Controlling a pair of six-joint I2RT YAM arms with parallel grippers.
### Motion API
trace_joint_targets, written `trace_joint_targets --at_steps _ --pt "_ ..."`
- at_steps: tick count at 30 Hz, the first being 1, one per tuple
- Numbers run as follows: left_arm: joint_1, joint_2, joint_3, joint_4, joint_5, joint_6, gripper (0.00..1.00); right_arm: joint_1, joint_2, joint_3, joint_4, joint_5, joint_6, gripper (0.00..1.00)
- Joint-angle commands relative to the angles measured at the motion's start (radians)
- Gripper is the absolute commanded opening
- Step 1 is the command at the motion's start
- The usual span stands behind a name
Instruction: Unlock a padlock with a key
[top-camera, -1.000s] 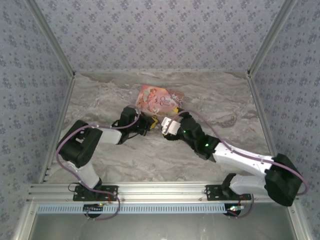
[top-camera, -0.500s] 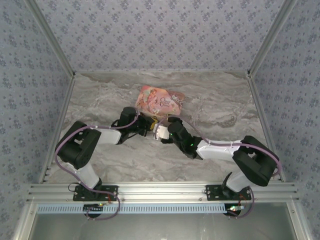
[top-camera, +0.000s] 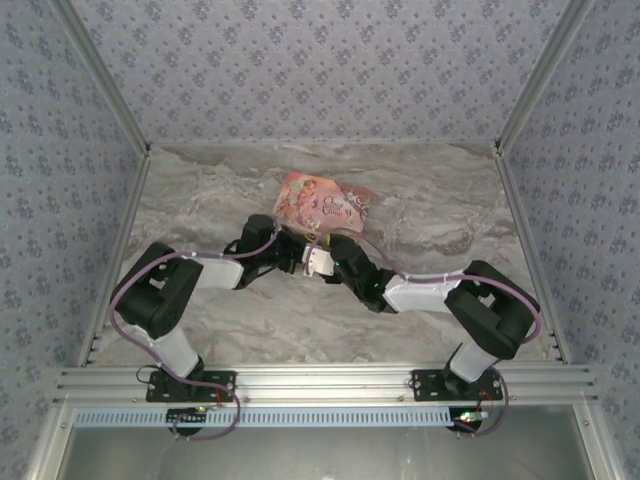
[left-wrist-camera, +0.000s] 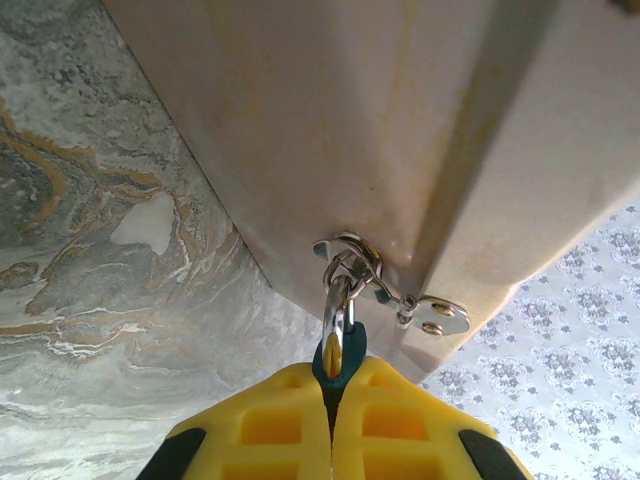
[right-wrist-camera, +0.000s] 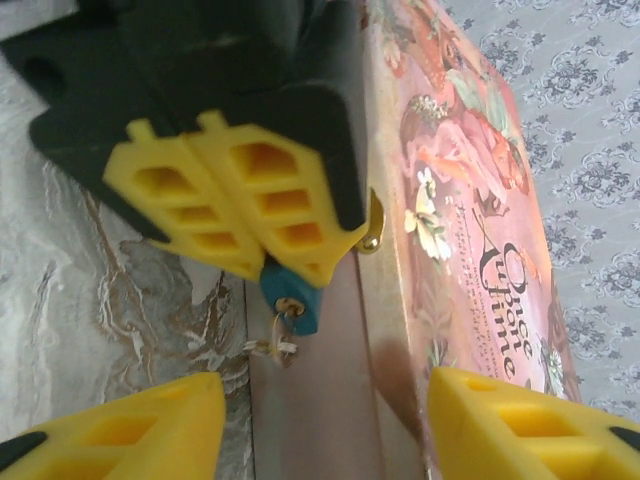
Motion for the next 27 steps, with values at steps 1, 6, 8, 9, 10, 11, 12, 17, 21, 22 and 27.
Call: trace_joint_targets --at_steps 1,6,8,9,10,11,12,17,21,22,27 --pt "-0.01 -0.03 0.038 0.048 0.039 -0.008 0.0 -0.005 0.021 0.036 0.016 -0.023 0.02 0.51" --pt "-0.011 -0.028 0.038 0.051 0.039 -0.009 0.0 -0.011 0.037 0.05 0.005 -0.025 0.02 0.44" --pt "-0.011 -0.027 0.037 0.051 0.039 -0.011 0.0 -0.013 0.043 0.056 0.0 -0.025 0.021 0.42" --pt "-0.011 -0.026 0.038 0.052 0.039 -0.011 0.0 -0.013 0.047 0.059 -0.001 -0.025 0.025 0.41" --pt "-0.011 -0.025 0.038 0.052 0.039 -0.01 0.0 -0.013 0.051 0.061 -0.001 -0.026 0.027 0.4" --pt "-0.013 -0.026 0.038 0.052 0.039 -0.011 0.0 -0.013 0.056 0.063 -0.001 -0.027 0.029 0.39" --pt "-0.012 -0.025 0.038 0.053 0.039 -0.01 0.0 -0.013 0.06 0.065 -0.003 -0.027 0.029 0.38" --pt "-0.014 -0.022 0.038 0.054 0.039 -0.011 0.0 -0.012 0.076 0.076 -0.009 -0.022 0.037 0.33" --pt "-0.014 -0.019 0.037 0.057 0.039 -0.012 0.0 -0.013 0.083 0.083 -0.011 -0.021 0.045 0.27" --pt "-0.014 -0.019 0.036 0.058 0.039 -0.012 0.0 -0.013 0.083 0.084 -0.012 -0.022 0.048 0.26" --pt "-0.014 -0.017 0.036 0.06 0.04 -0.013 0.0 -0.015 0.09 0.089 -0.011 -0.02 0.064 0.18"
